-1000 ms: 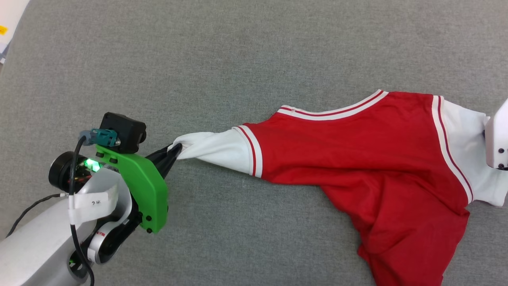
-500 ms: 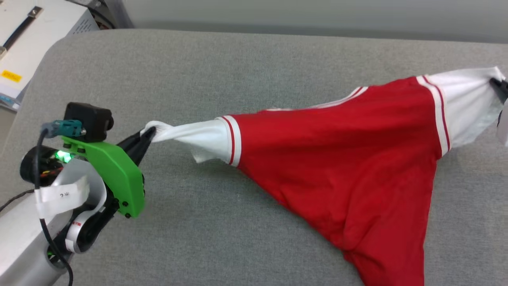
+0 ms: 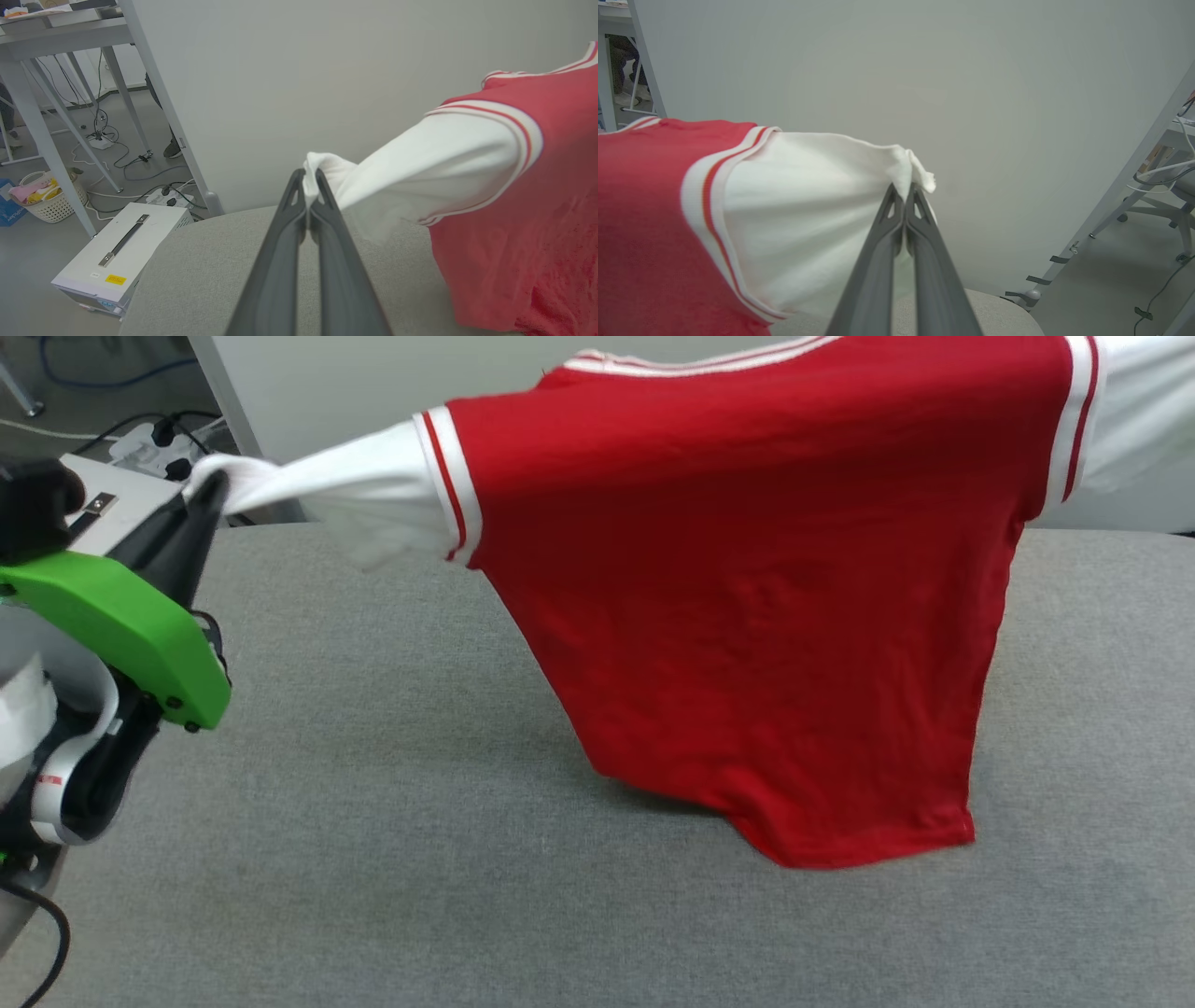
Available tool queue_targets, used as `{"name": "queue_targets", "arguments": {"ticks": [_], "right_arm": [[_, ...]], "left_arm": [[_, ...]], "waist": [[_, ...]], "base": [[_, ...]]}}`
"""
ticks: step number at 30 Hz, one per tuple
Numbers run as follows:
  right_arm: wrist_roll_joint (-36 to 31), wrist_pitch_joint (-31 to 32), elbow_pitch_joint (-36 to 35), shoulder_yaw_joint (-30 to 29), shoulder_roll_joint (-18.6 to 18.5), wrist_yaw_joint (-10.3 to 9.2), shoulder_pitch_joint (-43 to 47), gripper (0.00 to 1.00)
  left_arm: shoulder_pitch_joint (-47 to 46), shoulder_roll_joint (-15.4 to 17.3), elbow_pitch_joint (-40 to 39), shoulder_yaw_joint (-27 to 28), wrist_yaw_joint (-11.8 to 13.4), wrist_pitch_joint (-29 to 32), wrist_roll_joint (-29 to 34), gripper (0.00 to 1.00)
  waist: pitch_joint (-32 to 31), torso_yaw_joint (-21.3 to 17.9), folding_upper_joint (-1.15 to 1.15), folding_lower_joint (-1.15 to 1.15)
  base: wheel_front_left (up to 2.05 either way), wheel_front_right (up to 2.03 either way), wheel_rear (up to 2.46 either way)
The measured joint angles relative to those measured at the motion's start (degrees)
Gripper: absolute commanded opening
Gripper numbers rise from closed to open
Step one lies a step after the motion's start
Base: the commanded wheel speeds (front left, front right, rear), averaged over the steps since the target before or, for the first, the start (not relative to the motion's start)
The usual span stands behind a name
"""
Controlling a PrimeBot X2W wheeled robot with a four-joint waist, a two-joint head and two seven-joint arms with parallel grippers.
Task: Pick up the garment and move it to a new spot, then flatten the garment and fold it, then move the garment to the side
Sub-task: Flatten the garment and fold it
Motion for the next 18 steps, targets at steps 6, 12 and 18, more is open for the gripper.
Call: {"name": "queue_targets", "arguments": {"ticks": [6, 12, 18], "right_arm": [[0.9, -2.2, -2.3, 0.6, -0.7, 0.0, -2.4, 0.0], [1.0, -4.8, -2.6, -0.1, -0.5, 0.0, -4.4, 0.0], [1.0, -4.1, -0.7, -0.5, 1.1, 0.01, -7.8, 0.0]], "left_arm": [[-2.1, 0.6, -0.2, 3.3, 1.8, -2.7, 0.2, 0.0], [-4.2, 0.6, 0.4, 4.4, 2.2, -3.9, 0.6, 0.0], [-6.7, 0.4, 4.2, 4.8, -0.6, -3.7, 0.2, 0.0]], "waist": [[-1.8, -1.0, 0.0, 0.0], [-1.4, -1.4, 0.0, 0.0], [0.8, -1.6, 0.0, 0.0]], "base": [[0.0, 0.0, 0.0], [0.0, 0.0, 0.0], [0.0, 0.0, 0.0]]}}
